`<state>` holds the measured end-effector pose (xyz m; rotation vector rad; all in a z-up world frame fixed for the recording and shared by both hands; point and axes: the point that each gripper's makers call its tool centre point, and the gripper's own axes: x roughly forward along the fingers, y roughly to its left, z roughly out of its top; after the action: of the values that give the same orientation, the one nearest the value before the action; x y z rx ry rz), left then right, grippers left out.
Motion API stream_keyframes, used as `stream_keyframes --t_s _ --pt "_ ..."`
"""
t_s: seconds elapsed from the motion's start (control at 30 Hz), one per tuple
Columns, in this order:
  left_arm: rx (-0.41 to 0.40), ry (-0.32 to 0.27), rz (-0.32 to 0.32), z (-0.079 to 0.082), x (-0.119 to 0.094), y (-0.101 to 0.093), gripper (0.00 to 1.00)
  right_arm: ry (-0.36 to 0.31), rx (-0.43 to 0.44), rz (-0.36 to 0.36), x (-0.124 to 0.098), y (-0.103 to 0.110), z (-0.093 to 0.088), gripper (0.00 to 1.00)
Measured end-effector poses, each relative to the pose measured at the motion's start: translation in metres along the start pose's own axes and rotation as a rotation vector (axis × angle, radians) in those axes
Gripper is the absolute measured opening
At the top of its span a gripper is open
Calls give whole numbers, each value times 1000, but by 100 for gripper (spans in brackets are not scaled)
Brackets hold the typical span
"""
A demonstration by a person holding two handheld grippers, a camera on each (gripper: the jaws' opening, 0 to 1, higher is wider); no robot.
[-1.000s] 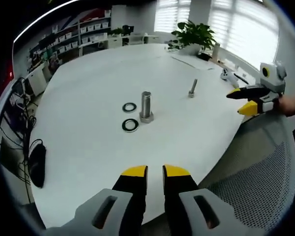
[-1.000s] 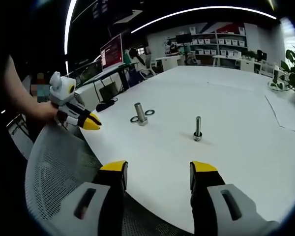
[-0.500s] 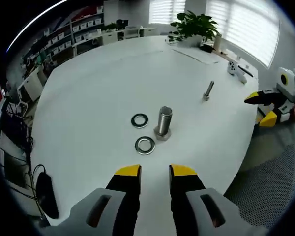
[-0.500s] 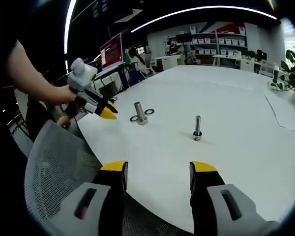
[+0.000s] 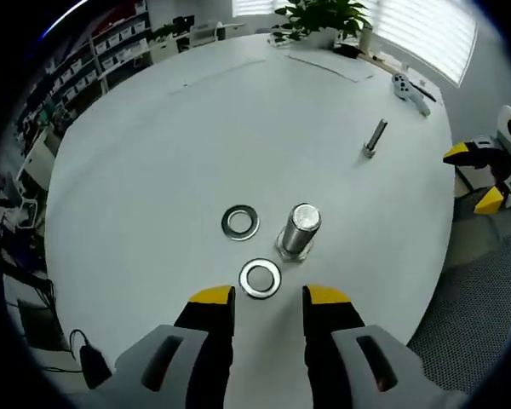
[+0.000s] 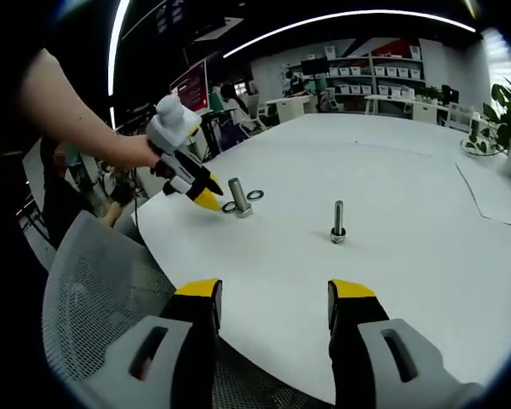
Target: Place the washer onto the threaded stud by aligning its center hole with the stud, sliding it down to the base, and recovering from edge contact or off-axis alignment until the washer reaches the visible bottom stop.
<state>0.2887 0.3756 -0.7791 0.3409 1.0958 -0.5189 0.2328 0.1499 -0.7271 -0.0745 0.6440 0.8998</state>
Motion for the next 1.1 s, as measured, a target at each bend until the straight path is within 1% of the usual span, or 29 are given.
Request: stream_keyframes --t_s 0.07,0.1,0.13,0.17,0.23,0.3,0.37,0.47,0.5,0.53,0.67,0.9,1.07,1.1 --pt "7 39 -24 -4 3 -4 31 2 -3 0 0 0 0 52" --pt "29 60 -25 -6 5 -4 31 2 -3 0 0 0 0 52" --pt "62 67 -19 -7 7 -1 31 1 -2 -1 0 0 0 52" --pt "75 62 -17 -5 8 -1 30 1 -1 -2 0 0 0 52" --pt "64 70 -22 -5 10 -2 30 1 1 -2 0 -1 0 52" --pt "70 92 -22 -6 12 -2 31 0 2 -1 0 -1 0 52" --pt "78 99 -25 -4 12 -3 32 2 3 -2 0 -1 -1 52" --pt "117 140 -37 -6 16 -5 32 4 3 0 0 0 -1 52" --pt "116 144 -39 -7 16 -6 32 5 1 -1 0 0 -1 52" --pt "95 147 -46 -6 16 -7 31 5 1 -1 0 -1 -1 52" --pt "98 156 -44 -3 18 -5 32 5 3 -5 0 -2 -2 52" --pt "114 186 -52 -3 18 -1 27 8 1 -5 0 -2 -2 51" --pt "108 182 -48 -4 17 -2 26 8 4 -7 0 -2 -2 51" --pt "82 176 -45 -3 17 1 25 8 6 -7 0 -2 -2 51"
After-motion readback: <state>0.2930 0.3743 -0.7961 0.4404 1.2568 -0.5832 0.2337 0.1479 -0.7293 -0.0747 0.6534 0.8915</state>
